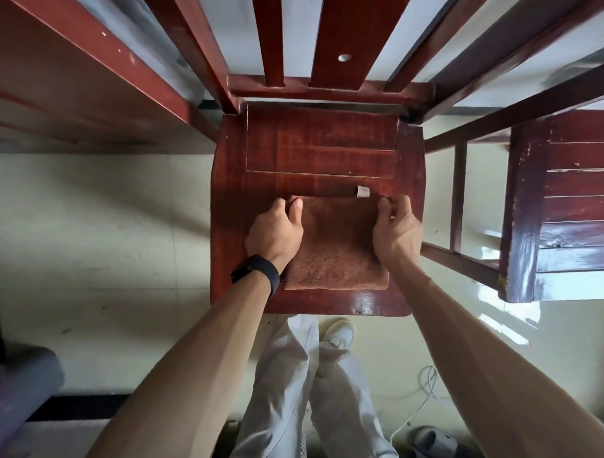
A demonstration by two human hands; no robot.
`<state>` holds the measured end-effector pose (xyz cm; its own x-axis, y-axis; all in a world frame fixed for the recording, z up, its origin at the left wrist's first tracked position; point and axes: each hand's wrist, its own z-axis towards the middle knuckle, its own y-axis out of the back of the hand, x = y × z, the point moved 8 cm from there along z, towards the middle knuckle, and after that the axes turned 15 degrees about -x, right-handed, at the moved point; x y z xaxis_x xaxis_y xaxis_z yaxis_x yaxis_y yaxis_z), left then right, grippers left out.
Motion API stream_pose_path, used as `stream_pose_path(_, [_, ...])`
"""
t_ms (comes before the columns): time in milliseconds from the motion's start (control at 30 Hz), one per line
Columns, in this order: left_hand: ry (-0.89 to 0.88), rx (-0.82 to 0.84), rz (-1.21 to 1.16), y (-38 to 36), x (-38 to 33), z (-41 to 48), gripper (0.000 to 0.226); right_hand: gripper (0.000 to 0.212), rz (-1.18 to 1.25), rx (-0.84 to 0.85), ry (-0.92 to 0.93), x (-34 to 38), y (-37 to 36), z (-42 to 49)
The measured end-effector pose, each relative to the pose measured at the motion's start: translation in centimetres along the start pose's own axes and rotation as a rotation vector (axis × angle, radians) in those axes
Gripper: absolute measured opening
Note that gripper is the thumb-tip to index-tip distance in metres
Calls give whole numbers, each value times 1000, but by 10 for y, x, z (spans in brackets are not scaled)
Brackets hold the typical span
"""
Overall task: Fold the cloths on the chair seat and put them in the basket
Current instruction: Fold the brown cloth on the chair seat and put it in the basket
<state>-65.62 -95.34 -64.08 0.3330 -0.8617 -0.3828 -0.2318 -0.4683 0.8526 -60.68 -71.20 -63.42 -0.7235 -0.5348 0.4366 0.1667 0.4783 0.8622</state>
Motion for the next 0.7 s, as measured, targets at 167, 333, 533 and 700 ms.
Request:
stream_pose_path(167, [38, -56, 132, 7, 2, -5, 52, 39, -126, -50, -82, -4, 5, -5])
stream_pose_path(333, [178, -104, -4, 12, 11, -27, 60, 62, -69, 35, -258, -20, 12, -13])
stream_pose_path(533, [421, 65, -217, -8, 17, -31, 37, 51, 131, 280, -520, -36, -3, -19])
stream_pose_path(700, [464, 250, -431, -2, 18, -26, 25, 36, 329, 402, -514, -26, 11, -22])
